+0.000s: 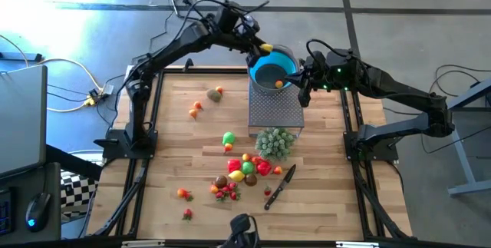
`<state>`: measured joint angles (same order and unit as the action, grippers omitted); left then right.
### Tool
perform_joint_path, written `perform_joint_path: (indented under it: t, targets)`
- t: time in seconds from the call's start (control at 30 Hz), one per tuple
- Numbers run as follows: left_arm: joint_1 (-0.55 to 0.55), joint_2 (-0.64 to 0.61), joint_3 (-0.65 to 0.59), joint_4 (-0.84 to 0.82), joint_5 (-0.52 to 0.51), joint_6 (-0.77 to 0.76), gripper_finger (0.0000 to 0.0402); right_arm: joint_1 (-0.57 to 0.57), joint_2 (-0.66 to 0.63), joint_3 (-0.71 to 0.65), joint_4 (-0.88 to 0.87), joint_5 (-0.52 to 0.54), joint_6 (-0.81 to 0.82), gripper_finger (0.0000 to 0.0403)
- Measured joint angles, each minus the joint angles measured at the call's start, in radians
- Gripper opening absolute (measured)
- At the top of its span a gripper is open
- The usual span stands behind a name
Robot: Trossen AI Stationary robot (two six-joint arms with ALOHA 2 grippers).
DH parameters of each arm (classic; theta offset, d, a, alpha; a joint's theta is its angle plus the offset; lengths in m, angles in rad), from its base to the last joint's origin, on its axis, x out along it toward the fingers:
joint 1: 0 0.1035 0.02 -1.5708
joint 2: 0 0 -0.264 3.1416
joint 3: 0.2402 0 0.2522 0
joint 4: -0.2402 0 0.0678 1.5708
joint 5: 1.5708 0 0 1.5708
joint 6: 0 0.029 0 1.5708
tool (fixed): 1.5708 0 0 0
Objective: Pick & Place Fruit
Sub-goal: Put the yellow lemon into the blue strainer bowl
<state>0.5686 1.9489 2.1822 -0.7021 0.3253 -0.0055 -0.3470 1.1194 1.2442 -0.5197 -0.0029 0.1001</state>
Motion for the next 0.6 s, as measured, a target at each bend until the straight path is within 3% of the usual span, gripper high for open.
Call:
perform_joint_path:
  t: [0.4,0.6]
  targets:
    - [-0.002,0.089,0.000,-0.018,-0.009,-0.030,0.0203,0.000,0.000,0.000,-0.004,0.000,0.000,0.0002]
    - [-0.011,0.098,0.000,-0.032,-0.070,-0.034,0.0203,0.000,0.000,0.000,-0.007,0.001,-0.009,0.0002]
